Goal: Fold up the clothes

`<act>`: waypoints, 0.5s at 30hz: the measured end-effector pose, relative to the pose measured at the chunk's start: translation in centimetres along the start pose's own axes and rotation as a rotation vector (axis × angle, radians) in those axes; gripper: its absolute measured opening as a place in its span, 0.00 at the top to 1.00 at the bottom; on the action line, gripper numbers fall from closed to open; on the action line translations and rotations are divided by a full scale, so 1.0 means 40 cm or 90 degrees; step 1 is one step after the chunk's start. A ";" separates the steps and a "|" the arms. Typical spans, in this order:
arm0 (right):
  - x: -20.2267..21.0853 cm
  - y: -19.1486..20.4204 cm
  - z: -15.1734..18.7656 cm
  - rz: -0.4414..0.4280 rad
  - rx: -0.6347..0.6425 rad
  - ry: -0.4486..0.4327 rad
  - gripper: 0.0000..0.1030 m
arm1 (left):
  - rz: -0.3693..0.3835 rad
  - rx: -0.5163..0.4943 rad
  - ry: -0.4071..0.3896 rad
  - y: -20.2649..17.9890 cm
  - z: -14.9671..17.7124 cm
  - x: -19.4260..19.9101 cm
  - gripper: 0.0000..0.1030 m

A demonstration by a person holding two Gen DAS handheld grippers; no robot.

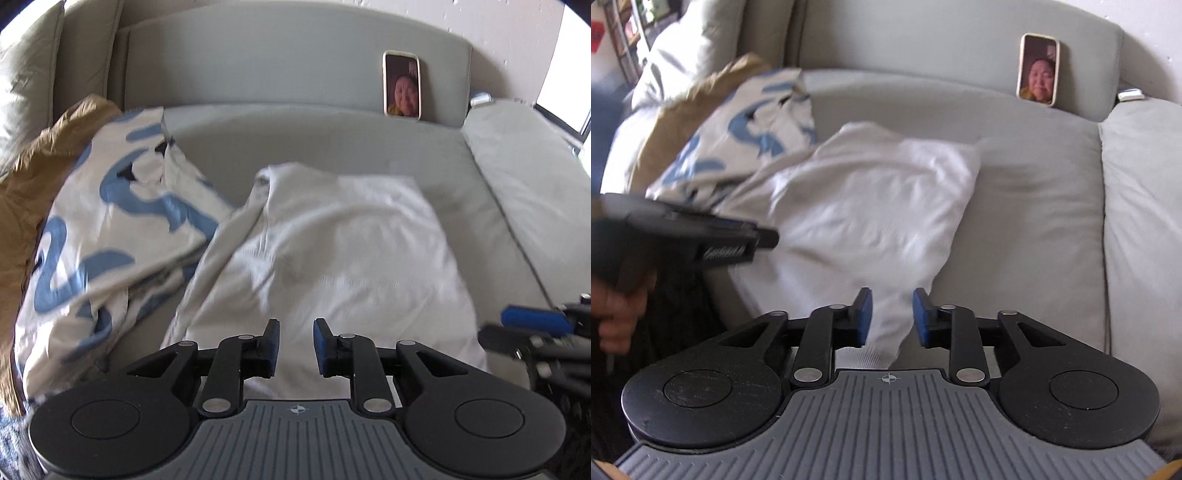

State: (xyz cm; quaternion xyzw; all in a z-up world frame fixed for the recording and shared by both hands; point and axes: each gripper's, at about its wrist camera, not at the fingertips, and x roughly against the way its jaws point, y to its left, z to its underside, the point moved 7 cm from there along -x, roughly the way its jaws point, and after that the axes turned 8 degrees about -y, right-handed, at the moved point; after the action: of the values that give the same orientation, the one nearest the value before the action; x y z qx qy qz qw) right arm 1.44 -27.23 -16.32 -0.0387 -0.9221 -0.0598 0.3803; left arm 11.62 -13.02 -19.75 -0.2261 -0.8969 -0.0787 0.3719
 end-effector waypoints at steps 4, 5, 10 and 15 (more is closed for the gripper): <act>-0.046 -0.029 -0.068 0.024 -0.038 -0.030 0.70 | -0.009 -0.010 -0.024 -0.006 -0.068 -0.045 0.79; -0.071 -0.031 -0.080 0.027 -0.043 -0.031 0.69 | -0.018 -0.020 -0.028 -0.008 -0.083 -0.069 0.76; -0.197 -0.040 -0.119 0.048 -0.053 -0.028 0.69 | -0.043 -0.025 0.039 0.007 -0.069 -0.213 0.75; -0.261 -0.027 -0.053 0.057 0.037 0.025 0.69 | -0.031 -0.046 0.052 0.012 -0.052 -0.217 0.75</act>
State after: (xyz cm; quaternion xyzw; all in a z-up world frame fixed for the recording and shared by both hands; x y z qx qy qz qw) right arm 10.17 -28.87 -22.29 -0.0676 -0.9131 -0.0170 0.4018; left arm 18.54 -16.23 -24.39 -0.2142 -0.8826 -0.1290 0.3981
